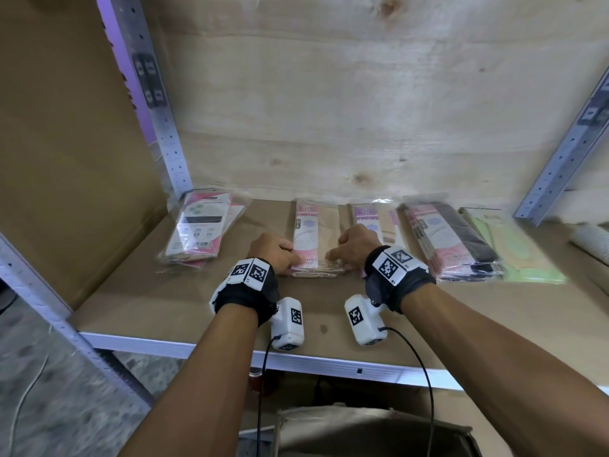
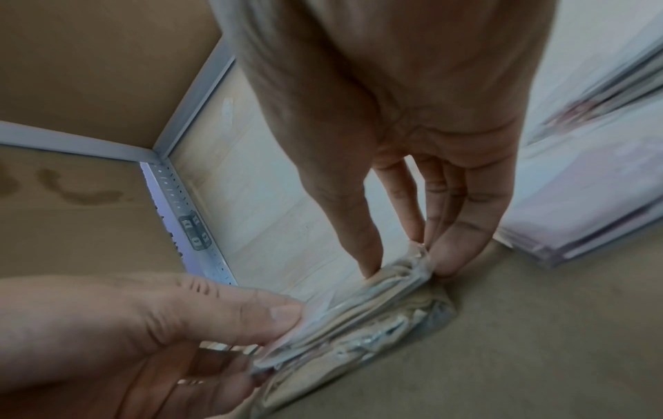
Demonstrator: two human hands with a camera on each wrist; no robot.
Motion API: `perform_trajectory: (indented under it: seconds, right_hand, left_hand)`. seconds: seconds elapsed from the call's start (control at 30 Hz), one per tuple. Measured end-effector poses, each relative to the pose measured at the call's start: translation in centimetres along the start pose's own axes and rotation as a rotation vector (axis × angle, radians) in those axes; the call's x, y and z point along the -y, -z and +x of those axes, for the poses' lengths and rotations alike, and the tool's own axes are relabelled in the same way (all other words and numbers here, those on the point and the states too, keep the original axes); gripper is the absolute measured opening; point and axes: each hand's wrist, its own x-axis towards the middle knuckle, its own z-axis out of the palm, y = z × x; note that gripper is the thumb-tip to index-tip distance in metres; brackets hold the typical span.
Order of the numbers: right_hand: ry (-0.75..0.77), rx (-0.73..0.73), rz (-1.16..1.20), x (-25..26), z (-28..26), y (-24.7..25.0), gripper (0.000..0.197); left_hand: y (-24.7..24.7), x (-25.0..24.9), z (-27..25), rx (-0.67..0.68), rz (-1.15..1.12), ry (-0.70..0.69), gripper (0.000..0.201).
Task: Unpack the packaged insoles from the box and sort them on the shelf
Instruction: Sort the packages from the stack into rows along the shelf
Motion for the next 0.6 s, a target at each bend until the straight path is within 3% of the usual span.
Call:
perform_trajectory:
  seconds: [0.13,0.27,0.4,0.53,0.6]
  right_hand:
    - [0.024,-0.004,-0.089,0.3,0.0,0.3,0.032]
    - [0.109,-0.121,-0.191,0.9,-0.2,0.4,0.041]
    - [0.265,-0.168,-0.15,2.6,-0.1,0.1,0.031]
    - [0.266,-0.01,0.112,5.5,-0.4,-1.3,0.008]
    - [0.239,0.069,0.224,7.1,-0.5,-2.5,0.007]
  left_hand:
    - [0.3,-0.1,-0.2,-0.021,0.013,-0.003,0.034]
    - [2.5,-0.1,-0.8,-0.149,-0.017,-0.033,0.041]
    - [6.2,0.3,-1.8,-0.268,-0.108,-0.066,0.008]
    - [10.5,1.4,-2.6,-0.35,-0.151,-0.044,0.017]
    - [12.8,2.2,-2.9,-0.379,-0.18,-0.012,0.017]
